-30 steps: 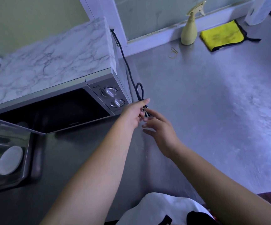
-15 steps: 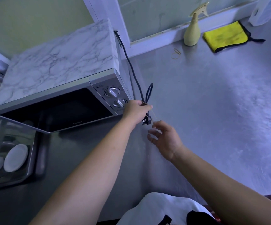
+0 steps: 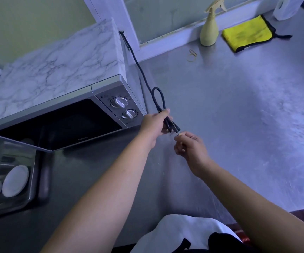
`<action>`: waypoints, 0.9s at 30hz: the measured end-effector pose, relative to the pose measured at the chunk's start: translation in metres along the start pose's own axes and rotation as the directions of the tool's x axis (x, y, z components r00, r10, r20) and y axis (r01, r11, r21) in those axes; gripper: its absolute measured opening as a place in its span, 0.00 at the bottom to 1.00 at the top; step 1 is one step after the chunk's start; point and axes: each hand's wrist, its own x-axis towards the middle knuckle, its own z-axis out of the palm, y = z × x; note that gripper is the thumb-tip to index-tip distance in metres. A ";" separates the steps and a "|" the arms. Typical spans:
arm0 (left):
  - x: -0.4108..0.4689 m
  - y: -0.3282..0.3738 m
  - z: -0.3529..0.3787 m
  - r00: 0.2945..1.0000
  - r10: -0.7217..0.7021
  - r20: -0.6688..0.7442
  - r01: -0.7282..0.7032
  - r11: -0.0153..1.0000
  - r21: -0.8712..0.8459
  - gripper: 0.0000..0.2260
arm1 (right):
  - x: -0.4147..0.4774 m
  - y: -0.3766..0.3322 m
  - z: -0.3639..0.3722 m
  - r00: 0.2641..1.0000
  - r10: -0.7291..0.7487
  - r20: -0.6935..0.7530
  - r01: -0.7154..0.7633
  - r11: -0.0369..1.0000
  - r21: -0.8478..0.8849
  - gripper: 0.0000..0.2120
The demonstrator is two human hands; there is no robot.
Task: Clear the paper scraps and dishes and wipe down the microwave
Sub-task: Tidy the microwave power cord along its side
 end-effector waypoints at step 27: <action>-0.014 -0.019 -0.026 0.997 0.055 0.060 -0.067 0.976 0.207 0.08 | 0.080 -0.041 0.014 0.981 -0.140 0.135 0.117 -0.130 -0.985 0.16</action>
